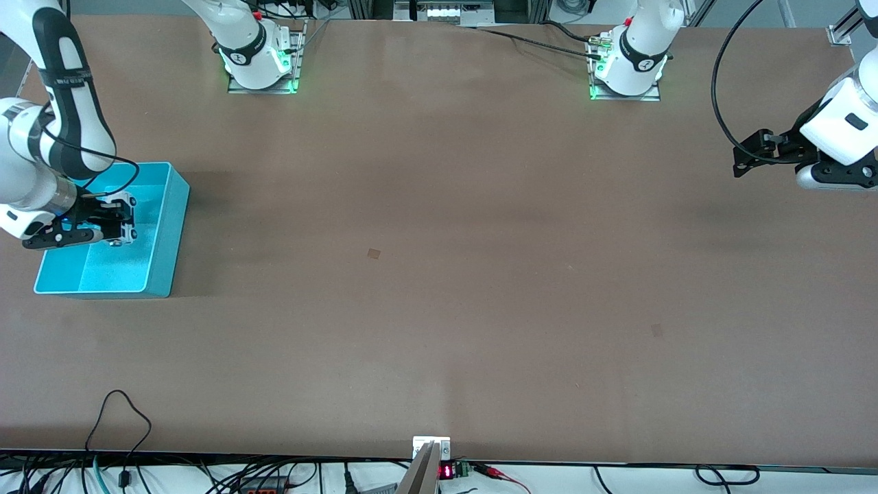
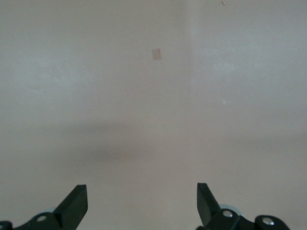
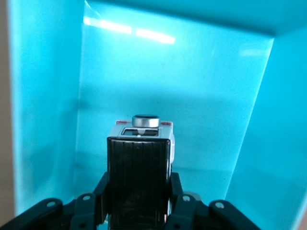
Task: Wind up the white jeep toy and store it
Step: 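Lower the jeep into the bin and open the right gripper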
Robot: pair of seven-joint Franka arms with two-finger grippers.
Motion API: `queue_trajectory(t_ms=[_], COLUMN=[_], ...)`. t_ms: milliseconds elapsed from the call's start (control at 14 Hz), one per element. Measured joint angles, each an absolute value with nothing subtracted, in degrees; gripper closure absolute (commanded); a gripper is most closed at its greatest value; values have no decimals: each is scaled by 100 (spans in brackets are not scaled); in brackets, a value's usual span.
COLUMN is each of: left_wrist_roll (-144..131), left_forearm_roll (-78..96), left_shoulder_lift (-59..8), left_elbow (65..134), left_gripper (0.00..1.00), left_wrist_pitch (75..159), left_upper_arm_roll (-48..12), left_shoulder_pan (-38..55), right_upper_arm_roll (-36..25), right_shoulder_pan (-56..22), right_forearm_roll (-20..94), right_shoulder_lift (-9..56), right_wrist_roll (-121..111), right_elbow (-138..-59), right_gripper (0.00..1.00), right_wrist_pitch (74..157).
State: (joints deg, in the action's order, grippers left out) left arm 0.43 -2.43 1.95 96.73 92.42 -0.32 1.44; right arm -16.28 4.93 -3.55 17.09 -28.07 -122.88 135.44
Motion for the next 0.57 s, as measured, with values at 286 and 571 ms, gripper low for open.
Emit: queue_trajectory(t_ms=[286,571], left_wrist_roll=[43,43], left_forearm_roll=[-243,-243], left_shoulder_lift=[196,196], left_elbow=[9671,9669], left_gripper=[0,0], left_wrist_pitch=[9241,9241], left_upper_arm_roll=[-35,-42], left_shoulder_pan=[147,154], right_upper_arm_roll=[-1628,-1628], right_shoulder_pan=[657,770], right_forearm_roll=[-355,-355], right_shoulder_lift=[1834,2084], right_wrist_roll=[-2795,-2795], right_elbow=[-12636,-12901], right_gripper=[100,84], right_wrist_pitch=[14049,14725])
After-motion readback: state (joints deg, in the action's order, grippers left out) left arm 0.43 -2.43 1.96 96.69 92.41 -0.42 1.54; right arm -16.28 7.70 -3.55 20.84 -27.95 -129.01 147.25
